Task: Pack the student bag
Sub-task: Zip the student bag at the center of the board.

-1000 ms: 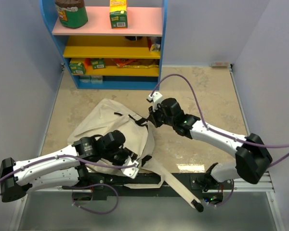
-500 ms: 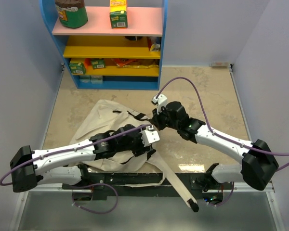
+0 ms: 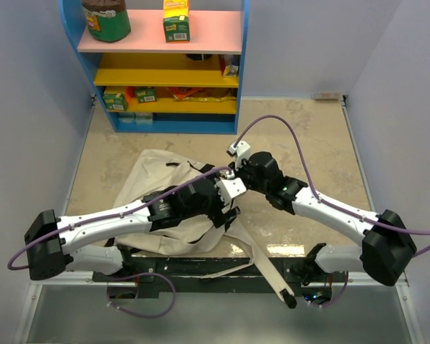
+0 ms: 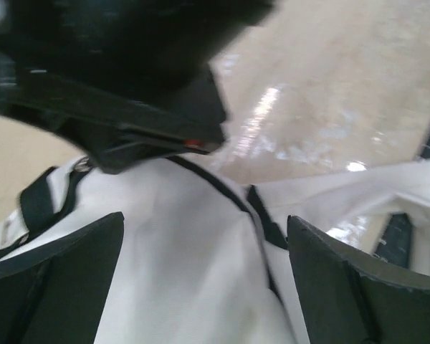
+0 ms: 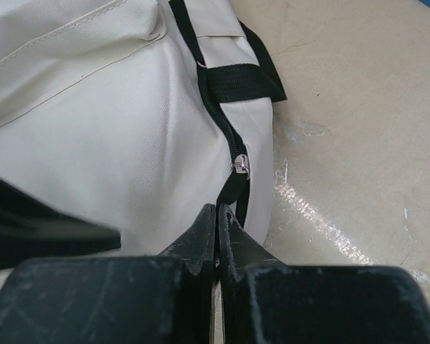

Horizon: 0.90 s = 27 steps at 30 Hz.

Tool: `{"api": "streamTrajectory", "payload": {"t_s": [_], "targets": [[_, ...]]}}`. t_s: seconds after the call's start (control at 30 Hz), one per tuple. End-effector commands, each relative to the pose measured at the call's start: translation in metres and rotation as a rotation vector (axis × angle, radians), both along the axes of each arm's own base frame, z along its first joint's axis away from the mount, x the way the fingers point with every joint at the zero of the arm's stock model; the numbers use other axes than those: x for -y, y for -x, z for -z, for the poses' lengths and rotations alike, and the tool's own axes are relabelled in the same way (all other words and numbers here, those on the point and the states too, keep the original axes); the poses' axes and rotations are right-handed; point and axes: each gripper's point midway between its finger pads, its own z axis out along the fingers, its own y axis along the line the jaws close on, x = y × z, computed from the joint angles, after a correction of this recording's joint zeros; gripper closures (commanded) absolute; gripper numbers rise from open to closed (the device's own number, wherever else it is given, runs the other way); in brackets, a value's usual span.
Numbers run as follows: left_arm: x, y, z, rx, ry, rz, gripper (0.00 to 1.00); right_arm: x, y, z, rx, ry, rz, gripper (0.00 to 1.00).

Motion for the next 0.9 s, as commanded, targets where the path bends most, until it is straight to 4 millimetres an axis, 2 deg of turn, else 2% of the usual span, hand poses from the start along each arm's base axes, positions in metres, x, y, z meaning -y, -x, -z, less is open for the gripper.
{"api": "streamTrajectory", "payload": {"t_s": [0.0, 0.07, 0.1, 0.17, 0.2, 0.23, 0.3, 0.33, 0.37, 0.47, 0.5, 0.57, 0.67, 0.87], "targets": [[0.02, 0.059, -0.005, -0.113, 0.087, 0.316, 0.0, -0.006, -0.004, -0.025, 0.056, -0.049, -0.016, 1.0], [0.013, 0.085, 0.013, -0.128, 0.028, 0.464, 0.0, -0.005, -0.005, -0.027, 0.065, -0.047, -0.014, 1.0], [0.009, 0.088, 0.019, -0.113, 0.003, 0.481, 0.0, -0.005, -0.005, -0.027, 0.064, -0.046, -0.014, 1.0], [0.002, 0.057, 0.023, -0.018, -0.044, 0.334, 0.0, -0.006, -0.006, -0.03, 0.068, -0.05, -0.014, 1.0], [0.002, 0.041, 0.018, 0.025, -0.047, 0.256, 0.0, -0.007, -0.004, -0.031, 0.066, -0.055, -0.022, 1.0], [0.001, 0.017, 0.002, 0.09, -0.025, 0.131, 0.0, -0.007, -0.004, -0.033, 0.067, -0.061, -0.018, 1.0], [0.004, 0.0, -0.006, 0.121, -0.007, 0.032, 0.0, -0.007, -0.005, -0.037, 0.073, -0.066, -0.014, 1.0], [0.004, -0.011, -0.017, 0.135, 0.022, -0.049, 0.0, -0.006, -0.006, -0.041, 0.08, -0.068, -0.01, 1.0], [0.005, -0.015, -0.013, 0.127, 0.015, -0.08, 0.0, -0.006, -0.007, -0.045, 0.087, -0.074, -0.009, 1.0], [0.004, -0.018, -0.008, 0.095, 0.025, -0.133, 0.0, -0.007, -0.009, -0.058, 0.108, -0.092, -0.004, 1.0], [0.003, -0.018, -0.005, 0.081, 0.023, -0.143, 0.0, -0.005, -0.007, -0.054, 0.091, -0.077, -0.006, 1.0], [0.006, -0.016, 0.0, 0.028, 0.052, -0.17, 0.0, -0.006, -0.006, -0.059, 0.101, -0.082, -0.011, 1.0], [0.018, -0.011, 0.003, -0.028, 0.094, -0.159, 0.0, -0.005, -0.006, -0.058, 0.1, -0.079, -0.012, 1.0], [0.022, -0.02, 0.011, -0.013, 0.103, -0.202, 0.0, -0.008, -0.005, -0.053, 0.083, -0.084, -0.019, 1.0]]}}
